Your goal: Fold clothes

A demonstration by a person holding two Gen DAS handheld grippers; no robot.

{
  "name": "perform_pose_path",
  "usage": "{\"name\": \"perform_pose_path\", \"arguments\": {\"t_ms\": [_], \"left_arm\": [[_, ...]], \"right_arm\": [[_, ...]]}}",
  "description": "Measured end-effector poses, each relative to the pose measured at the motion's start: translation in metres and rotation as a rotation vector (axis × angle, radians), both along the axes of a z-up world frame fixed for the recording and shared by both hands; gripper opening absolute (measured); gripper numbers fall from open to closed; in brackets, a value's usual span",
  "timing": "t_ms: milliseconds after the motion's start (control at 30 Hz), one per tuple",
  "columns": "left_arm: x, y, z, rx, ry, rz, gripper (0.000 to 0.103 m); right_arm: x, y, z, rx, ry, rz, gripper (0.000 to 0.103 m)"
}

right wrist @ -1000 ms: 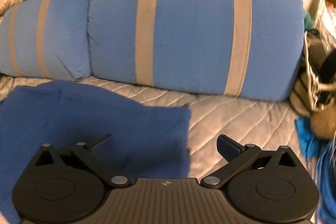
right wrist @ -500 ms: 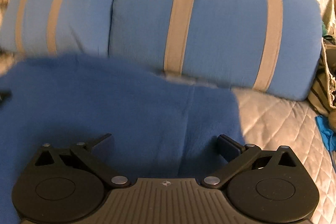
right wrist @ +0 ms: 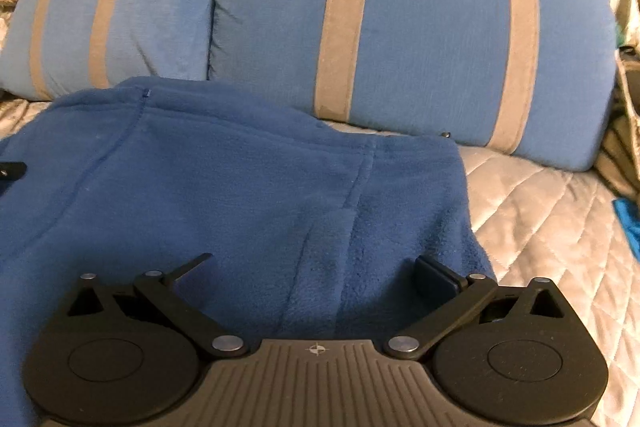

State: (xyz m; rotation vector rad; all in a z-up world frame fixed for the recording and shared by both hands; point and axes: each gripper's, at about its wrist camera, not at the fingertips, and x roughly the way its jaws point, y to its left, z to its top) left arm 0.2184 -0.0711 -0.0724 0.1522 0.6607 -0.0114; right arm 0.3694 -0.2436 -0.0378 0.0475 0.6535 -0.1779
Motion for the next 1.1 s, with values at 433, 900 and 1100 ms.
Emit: {"name": "perform_pose_path", "arguments": {"t_ms": [433,900,1100], "left_arm": [[0.046,-0.026,0.045,-0.144,-0.016,0.009,0.082],[0.075,-0.046,-0.02,-0.123,-0.003,0.045,0.09],[0.074,-0.044,-0.017,-0.135,-0.013,0.042,0.09]], "right_arm": [[0.054,-0.001,0.073,0.073,-0.063,-0.008,0.103],[0.128,0.012,-0.016,0.056,0.097,-0.116,0.103],[0.129,0.013,-0.016,0.053,0.089,-0.118,0.103]]}}
